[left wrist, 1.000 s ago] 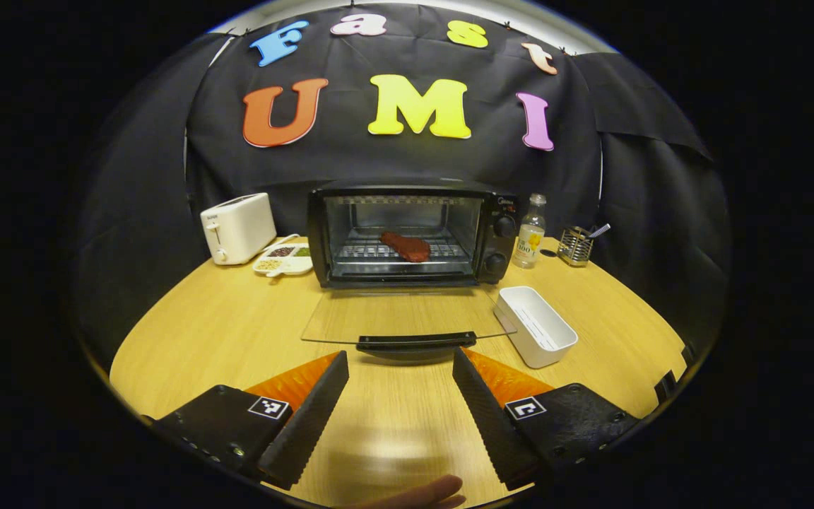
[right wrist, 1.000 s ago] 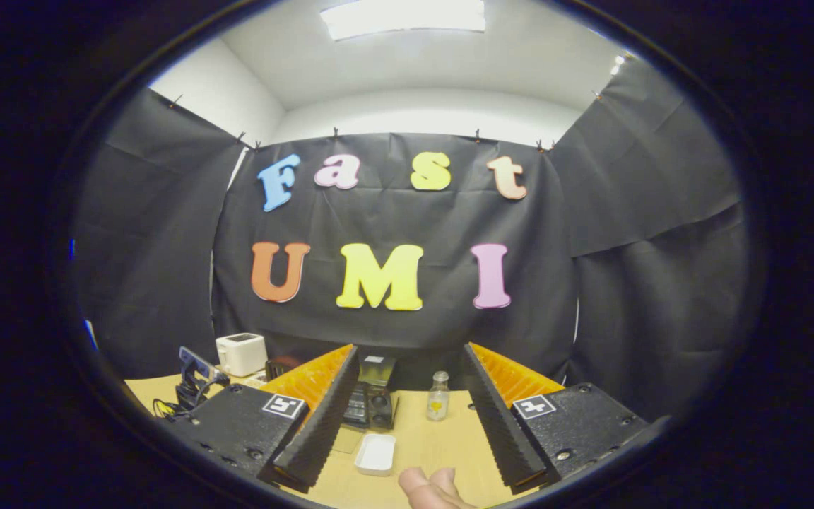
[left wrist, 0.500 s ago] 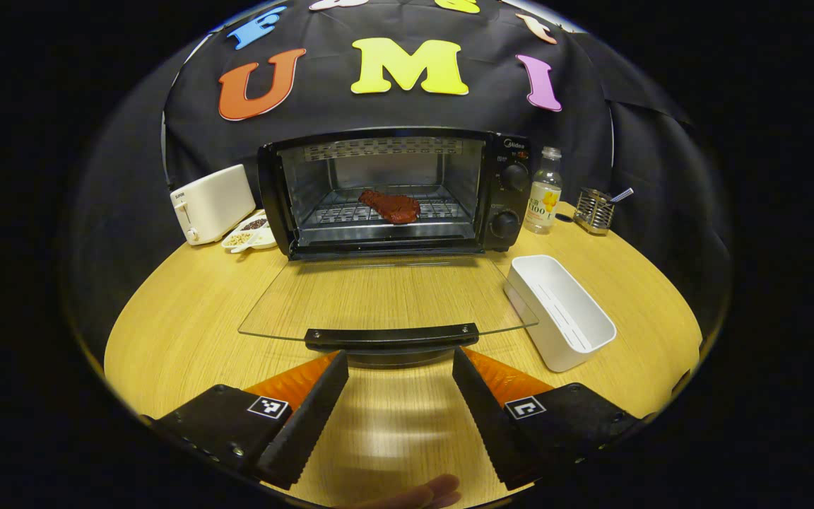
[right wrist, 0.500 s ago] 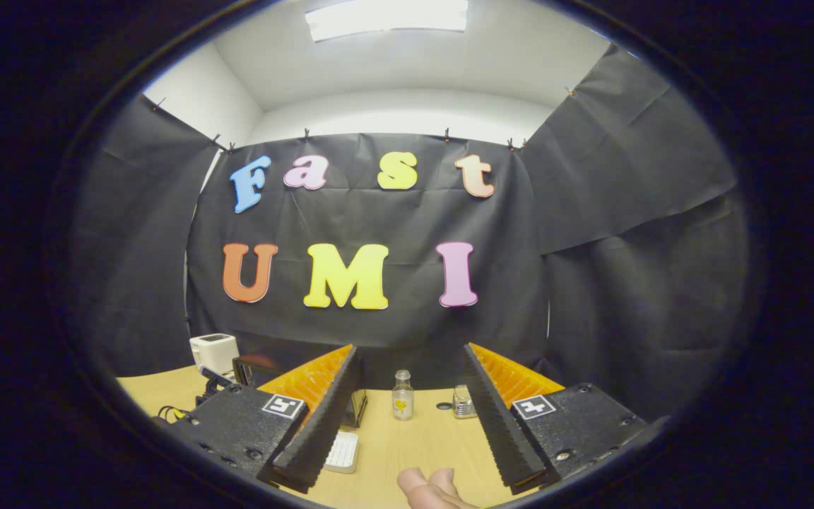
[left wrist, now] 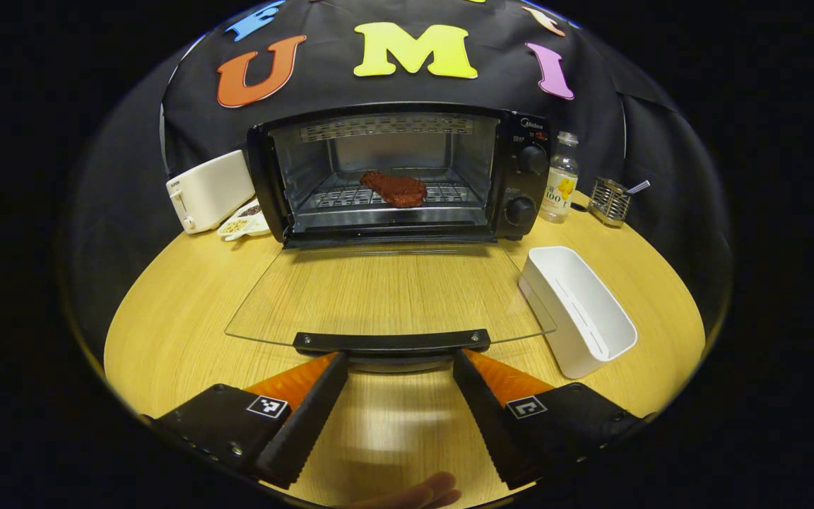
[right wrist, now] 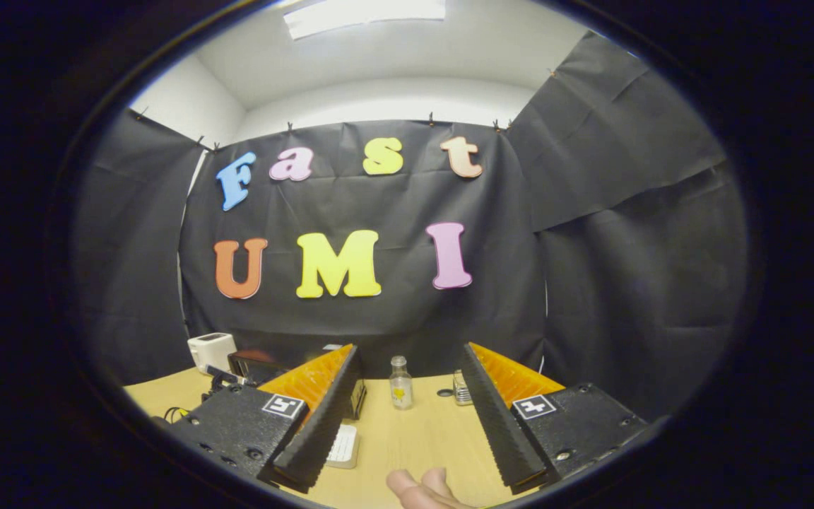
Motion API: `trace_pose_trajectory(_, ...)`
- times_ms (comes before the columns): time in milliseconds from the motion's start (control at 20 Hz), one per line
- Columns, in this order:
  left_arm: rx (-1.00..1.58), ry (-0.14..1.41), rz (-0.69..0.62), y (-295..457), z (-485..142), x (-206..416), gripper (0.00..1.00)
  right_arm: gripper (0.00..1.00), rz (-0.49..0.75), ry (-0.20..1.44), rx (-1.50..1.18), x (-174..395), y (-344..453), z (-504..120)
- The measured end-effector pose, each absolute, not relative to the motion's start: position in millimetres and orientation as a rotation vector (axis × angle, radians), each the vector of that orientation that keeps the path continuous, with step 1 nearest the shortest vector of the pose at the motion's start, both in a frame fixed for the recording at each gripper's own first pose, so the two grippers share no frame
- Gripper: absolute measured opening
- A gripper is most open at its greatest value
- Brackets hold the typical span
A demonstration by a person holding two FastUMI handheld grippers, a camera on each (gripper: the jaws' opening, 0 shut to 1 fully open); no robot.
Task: Open the electric oven with the left hand, put the food in, and close the electric oven.
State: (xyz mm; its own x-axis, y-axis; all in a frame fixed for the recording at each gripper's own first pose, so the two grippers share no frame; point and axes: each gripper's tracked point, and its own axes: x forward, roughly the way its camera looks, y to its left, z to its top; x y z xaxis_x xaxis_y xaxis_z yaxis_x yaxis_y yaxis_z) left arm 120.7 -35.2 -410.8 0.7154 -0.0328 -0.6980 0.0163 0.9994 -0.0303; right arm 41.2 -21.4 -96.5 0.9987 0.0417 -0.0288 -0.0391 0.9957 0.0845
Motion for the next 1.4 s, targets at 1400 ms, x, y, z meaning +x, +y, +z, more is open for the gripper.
trace_pose_trajectory(1400, -0.094, 0.508, -0.031, -14, -295, 204, 0.99, 0.93, 0.008, 0.064, 0.049, 12, -16, -99)
